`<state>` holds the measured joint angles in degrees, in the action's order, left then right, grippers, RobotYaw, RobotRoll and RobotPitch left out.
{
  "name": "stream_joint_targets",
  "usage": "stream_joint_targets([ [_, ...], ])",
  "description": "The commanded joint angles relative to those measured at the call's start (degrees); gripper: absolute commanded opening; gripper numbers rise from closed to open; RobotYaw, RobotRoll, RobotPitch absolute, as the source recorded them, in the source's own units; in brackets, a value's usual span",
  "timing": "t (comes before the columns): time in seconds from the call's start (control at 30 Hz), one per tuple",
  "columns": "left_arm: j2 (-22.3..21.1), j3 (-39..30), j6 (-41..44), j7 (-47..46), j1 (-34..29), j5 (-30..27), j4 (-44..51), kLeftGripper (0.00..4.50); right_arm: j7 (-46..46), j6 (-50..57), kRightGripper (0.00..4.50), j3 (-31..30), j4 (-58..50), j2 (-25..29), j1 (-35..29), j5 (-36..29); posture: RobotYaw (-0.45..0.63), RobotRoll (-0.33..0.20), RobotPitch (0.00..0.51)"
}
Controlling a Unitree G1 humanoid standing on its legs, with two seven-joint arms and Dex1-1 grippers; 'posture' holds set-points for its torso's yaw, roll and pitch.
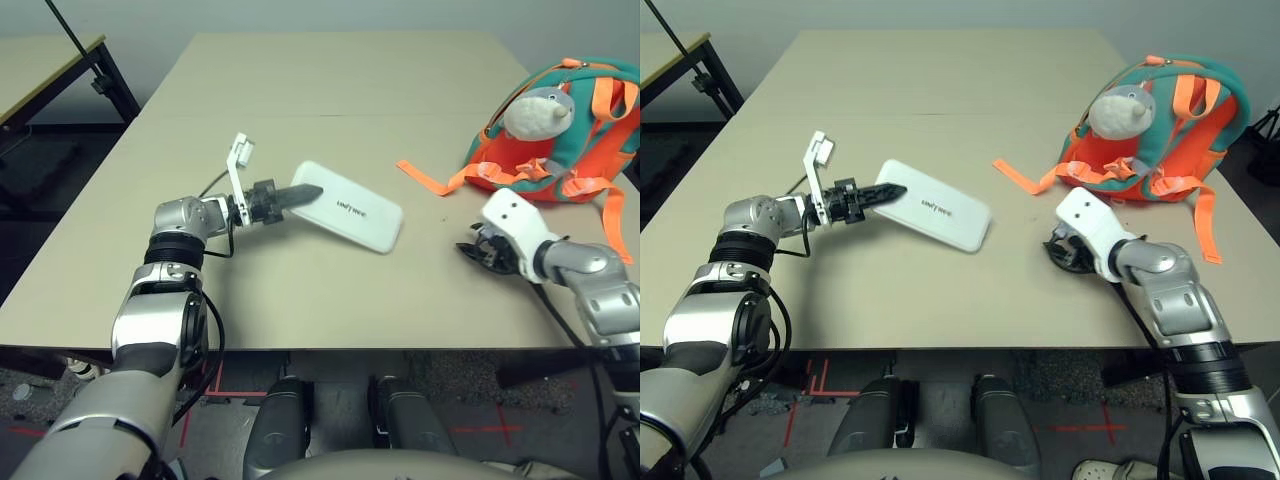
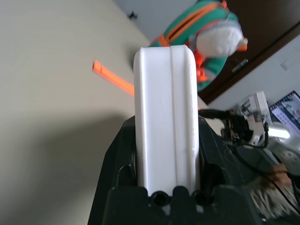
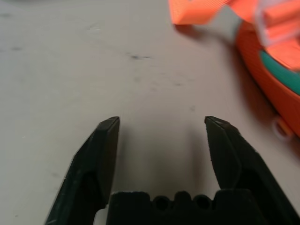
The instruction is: Put the pencil case into the backpack and zip it.
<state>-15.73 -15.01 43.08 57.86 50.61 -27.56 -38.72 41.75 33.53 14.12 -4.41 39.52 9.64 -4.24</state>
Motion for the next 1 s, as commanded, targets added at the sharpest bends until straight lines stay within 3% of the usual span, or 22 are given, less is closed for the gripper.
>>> stream_joint_targets([
  [0.03,2.38,-1.68,-4.79,-5.2,-1.17,-1.91,8.03,1.44,-2.43,8.29,4.5,10.15,-6.59,-1.08,-1.38,-7.5,0.0,0.0,0.097],
  [0.23,5.75,-0.11,-16.01,-11.94,-3.21,0.74,14.13,1.44,-7.42,16.87,4.5,20.86,-12.18,-2.39,-1.54,-14.97,-0.01,0.0,0.099],
  [0.37,7.19,0.49,-24.97,-17.67,-2.92,3.11,14.91,1.44,-16.5,18.15,4.5,26.28,-9.73,-5.79,3.85,-16.61,-0.01,0.0,0.096],
  [0.67,7.91,2.62,-35.69,-22.58,-0.47,5.71,13.07,1.44,-27.06,10.14,4.5,20.97,0.16,-10.48,13.01,-14.37,0.0,0.0,0.091],
  [1.0,6.39,4.47,-41.37,-22.68,1.14,7.9,10.07,1.44,-29.34,-2.75,4.5,15.39,16.51,-9.19,19.09,-11.53,0.02,0.0,0.082],
])
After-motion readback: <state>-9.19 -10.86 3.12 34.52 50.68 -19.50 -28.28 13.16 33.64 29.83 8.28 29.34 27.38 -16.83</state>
